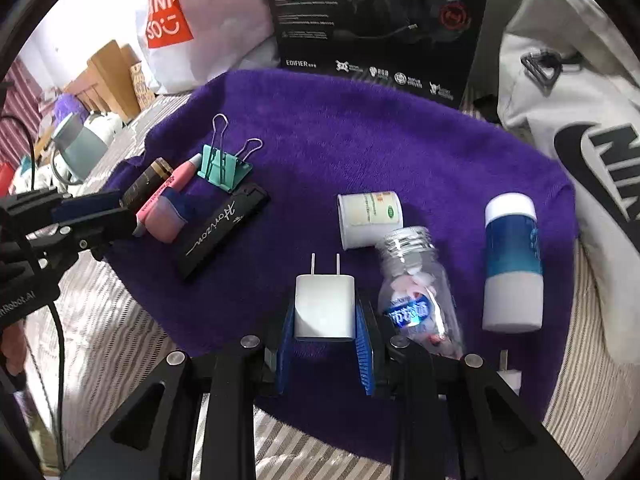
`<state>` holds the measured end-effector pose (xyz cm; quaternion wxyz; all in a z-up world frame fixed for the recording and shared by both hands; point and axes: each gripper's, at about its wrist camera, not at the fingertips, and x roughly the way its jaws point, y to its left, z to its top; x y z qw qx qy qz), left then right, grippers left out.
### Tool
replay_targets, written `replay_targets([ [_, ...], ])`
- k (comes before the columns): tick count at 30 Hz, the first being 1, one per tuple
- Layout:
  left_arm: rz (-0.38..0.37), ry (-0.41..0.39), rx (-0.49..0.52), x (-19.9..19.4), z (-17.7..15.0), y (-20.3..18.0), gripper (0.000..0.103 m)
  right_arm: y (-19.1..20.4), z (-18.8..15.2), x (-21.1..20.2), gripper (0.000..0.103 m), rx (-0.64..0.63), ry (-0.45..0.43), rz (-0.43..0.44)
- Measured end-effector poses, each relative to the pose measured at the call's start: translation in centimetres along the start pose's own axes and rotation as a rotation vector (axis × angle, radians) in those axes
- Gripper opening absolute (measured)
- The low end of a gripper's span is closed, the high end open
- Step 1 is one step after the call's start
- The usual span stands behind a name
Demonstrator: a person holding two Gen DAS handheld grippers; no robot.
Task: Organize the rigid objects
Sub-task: 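Carry the Grand Reserve box and white cube over the purple towel and lower them, then open both tools to release the box and cube onto the towel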
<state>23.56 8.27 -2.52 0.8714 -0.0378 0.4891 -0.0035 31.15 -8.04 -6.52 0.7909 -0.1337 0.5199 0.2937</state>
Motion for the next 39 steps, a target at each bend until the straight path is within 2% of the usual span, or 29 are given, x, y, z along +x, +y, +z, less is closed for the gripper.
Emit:
replay_targets([
  [11,-0.005,0.014,0.005,0.5,0.2,0.0,0.023,0.6,-0.2,0.0,0.029,-0.073,0.001,-0.016],
  [13,-0.006,0.012,0.007,0.6,0.2,-0.1,0.023,0.6,-0.2,0.0,0.039,-0.075,0.009,0.005],
  [18,-0.021,0.021,0.017,0.8,0.4,-0.6,0.023,0.3,-0.4,-0.3,0.047,-0.043,0.027,0.035],
  [22,-0.027,0.019,0.019,0.8,0.5,-1.0,0.023,0.0,-0.7,-0.8,0.049,-0.029,0.032,0.016],
  [26,-0.038,0.022,0.028,0.8,0.8,-1.7,0.023,-0.5,-1.3,-2.5,0.05,-0.02,0.012,0.014],
  [30,-0.052,0.034,0.047,1.2,1.1,-2.9,0.023,-1.3,-2.3,-4.9,0.06,-0.015,-0.029,-0.028],
  [39,-0.062,0.069,0.079,3.3,1.8,-5.9,0.023,-3.8,-4.9,-9.1,0.06,0.059,-0.097,-0.038],
])
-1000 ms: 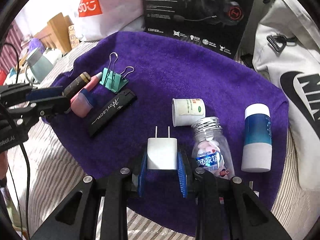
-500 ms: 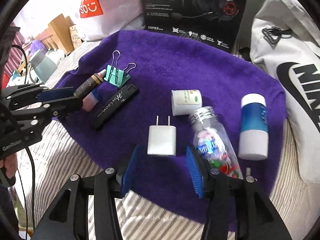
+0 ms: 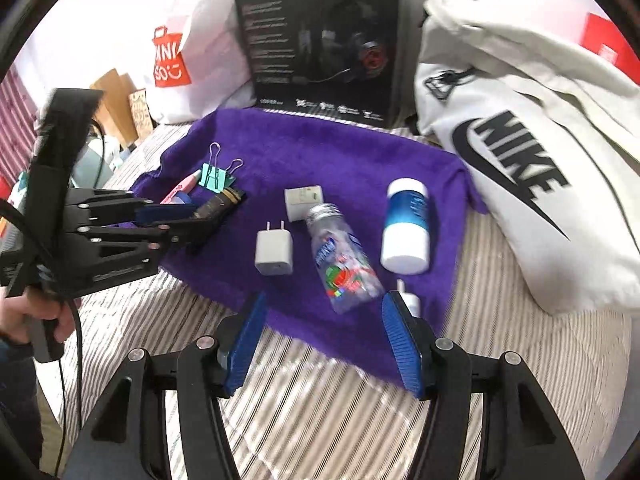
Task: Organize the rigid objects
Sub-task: 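Open both tools to release the box and cube onto the towel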
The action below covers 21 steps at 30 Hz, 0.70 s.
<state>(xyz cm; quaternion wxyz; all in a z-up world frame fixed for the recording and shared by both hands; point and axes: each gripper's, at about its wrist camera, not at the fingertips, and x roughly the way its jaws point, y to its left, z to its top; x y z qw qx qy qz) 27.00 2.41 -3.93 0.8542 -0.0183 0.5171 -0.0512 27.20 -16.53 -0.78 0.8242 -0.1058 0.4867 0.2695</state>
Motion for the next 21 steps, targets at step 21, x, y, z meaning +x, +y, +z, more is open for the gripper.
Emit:
replay_targets([
  [21,0.069,0.017,-0.019,1.7,-0.3,-1.0,0.033,-3.7,-5.8,-2.6,0.06,0.153,0.002,0.017],
])
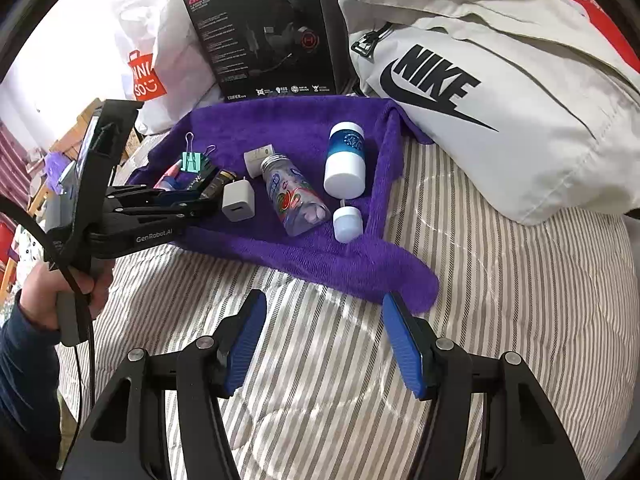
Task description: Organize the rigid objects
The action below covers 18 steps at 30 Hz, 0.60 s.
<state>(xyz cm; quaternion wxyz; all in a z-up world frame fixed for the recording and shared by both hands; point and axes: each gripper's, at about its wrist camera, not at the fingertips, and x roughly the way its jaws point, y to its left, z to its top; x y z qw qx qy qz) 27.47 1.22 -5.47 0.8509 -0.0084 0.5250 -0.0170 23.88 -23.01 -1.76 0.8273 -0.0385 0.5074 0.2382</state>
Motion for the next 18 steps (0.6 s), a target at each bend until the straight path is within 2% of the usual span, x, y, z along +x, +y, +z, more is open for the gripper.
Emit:
replay_targets([
  [3,-0.016,-0.001,-0.039,-0.6,-0.3,0.7,0.041,0.0,-0.5,-0.8,0.06,0.012,-0.008,-0.005],
  [7,0.017,-0.038,-0.046,-2.3,-1.1,0.8,0.054,0.1,-1.4,-2.2,0.063,0.034,-0.034,-0.013],
  [11,0.025,-0.075,-0.031,-5.0,-2.5,0.3,0.081,0.5,-2.2,-3.4,0.067,0.057,-0.048,-0.021],
  [13,0.042,-0.108,-0.017,-6.7,-3.8,0.0,0.084,0.9,-2.5,-4.0,0.068,0.06,-0.054,-0.028],
  [14,0.055,-0.124,-0.009,-7.5,-4.4,-0.2,0.084,1.2,-2.6,-4.3,0.07,0.063,-0.06,-0.032],
  [16,0.068,-0.145,-0.009,-9.1,-5.5,-0.5,0.088,1.8,-2.9,-5.0,0.084,0.074,-0.08,-0.027],
  [18,0.068,-0.178,-0.023,-11.0,-6.9,-0.8,0.092,2.5,-3.1,-5.8,0.089,0.076,-0.1,-0.033],
])
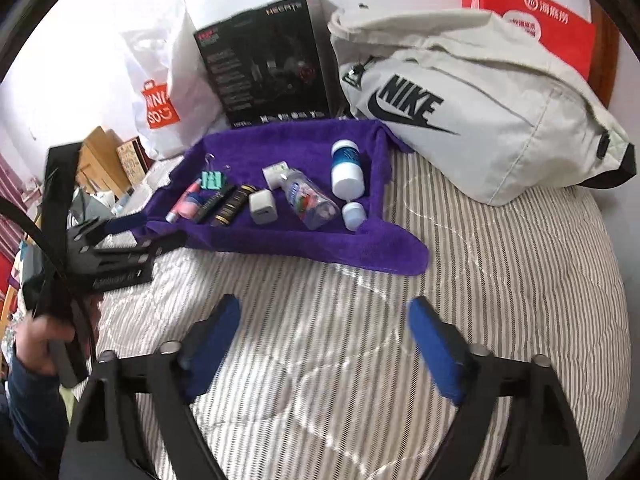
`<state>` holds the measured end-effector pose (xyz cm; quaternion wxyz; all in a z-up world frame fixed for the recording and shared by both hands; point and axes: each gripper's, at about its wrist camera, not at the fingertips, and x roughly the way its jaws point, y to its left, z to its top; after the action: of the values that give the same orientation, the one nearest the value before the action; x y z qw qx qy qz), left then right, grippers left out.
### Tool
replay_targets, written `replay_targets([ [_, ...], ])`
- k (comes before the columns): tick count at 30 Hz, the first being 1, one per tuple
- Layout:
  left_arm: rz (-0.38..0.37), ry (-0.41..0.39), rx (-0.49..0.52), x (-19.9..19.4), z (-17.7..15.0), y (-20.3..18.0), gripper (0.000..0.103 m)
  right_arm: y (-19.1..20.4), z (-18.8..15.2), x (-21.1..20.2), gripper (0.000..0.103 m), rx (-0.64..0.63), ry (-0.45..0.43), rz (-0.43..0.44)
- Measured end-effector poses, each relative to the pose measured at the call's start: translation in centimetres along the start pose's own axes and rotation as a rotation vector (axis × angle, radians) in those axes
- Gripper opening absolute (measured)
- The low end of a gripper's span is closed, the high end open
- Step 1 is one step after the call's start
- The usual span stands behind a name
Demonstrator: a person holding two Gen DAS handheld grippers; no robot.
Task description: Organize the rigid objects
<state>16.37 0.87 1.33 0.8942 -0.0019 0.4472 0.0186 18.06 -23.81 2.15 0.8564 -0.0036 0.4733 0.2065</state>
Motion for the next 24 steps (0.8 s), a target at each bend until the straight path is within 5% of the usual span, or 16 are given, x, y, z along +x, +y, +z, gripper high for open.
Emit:
replay_targets([
  [12,-0.019,-0.162,-0.116,-9.8,-4.4,0.0,0.103,4.3,-2.6,-3.1,0.103,0.027,-0.062,-0.067],
  [24,0.0,-0.185,-0.162,-11.3,-8.5,0.2,0.103,4.5,-6.6,-5.5,0.103,0.045,-0.096,-0.112],
])
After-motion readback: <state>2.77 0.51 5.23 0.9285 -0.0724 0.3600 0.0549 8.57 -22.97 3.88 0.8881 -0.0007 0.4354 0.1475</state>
